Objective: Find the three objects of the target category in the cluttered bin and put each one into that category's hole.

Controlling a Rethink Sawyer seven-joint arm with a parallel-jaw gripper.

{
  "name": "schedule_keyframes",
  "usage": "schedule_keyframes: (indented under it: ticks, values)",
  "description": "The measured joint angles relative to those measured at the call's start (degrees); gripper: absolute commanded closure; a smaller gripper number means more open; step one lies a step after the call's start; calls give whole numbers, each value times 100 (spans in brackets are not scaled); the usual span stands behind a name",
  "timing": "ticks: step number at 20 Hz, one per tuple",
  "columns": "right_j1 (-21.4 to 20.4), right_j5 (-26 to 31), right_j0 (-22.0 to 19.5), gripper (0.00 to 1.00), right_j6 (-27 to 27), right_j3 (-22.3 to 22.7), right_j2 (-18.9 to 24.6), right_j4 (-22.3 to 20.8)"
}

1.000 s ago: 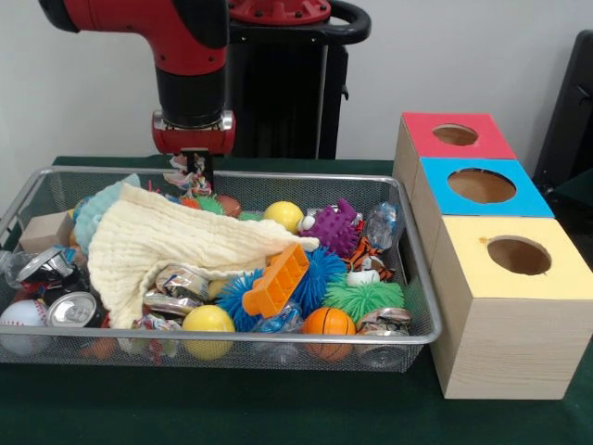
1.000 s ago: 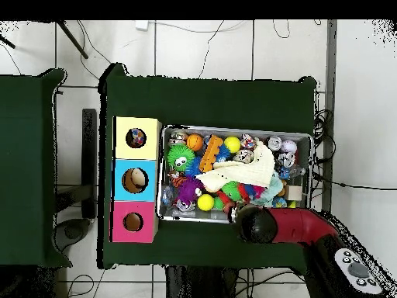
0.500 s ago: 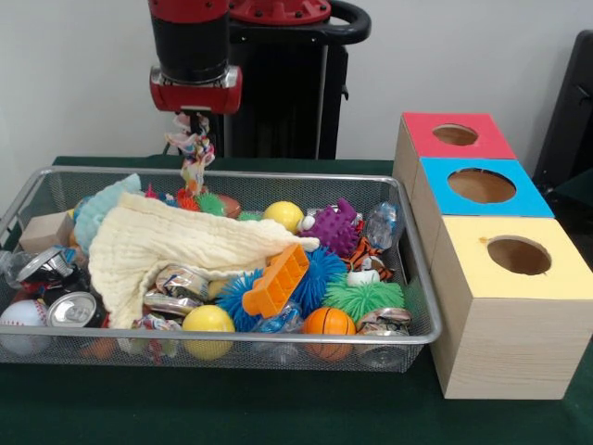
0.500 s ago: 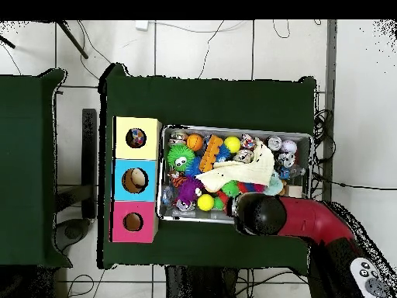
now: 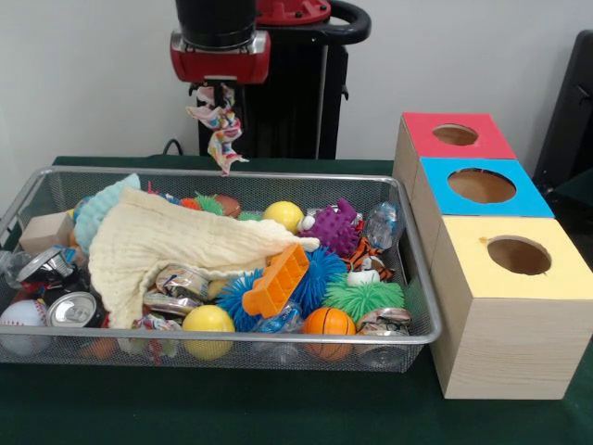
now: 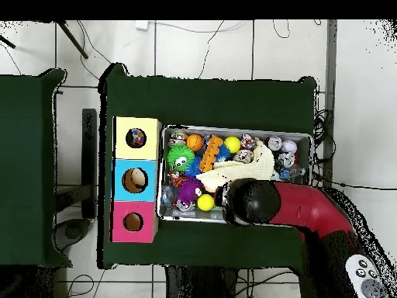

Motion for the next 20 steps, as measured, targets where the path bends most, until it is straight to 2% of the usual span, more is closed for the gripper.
schedule_keyframes:
  ticks: [11, 20]
  values:
    - [-13, 124, 678, 100, 0, -590, 12, 369]
    - [32, 725, 1298, 100, 0, -1339, 10, 637]
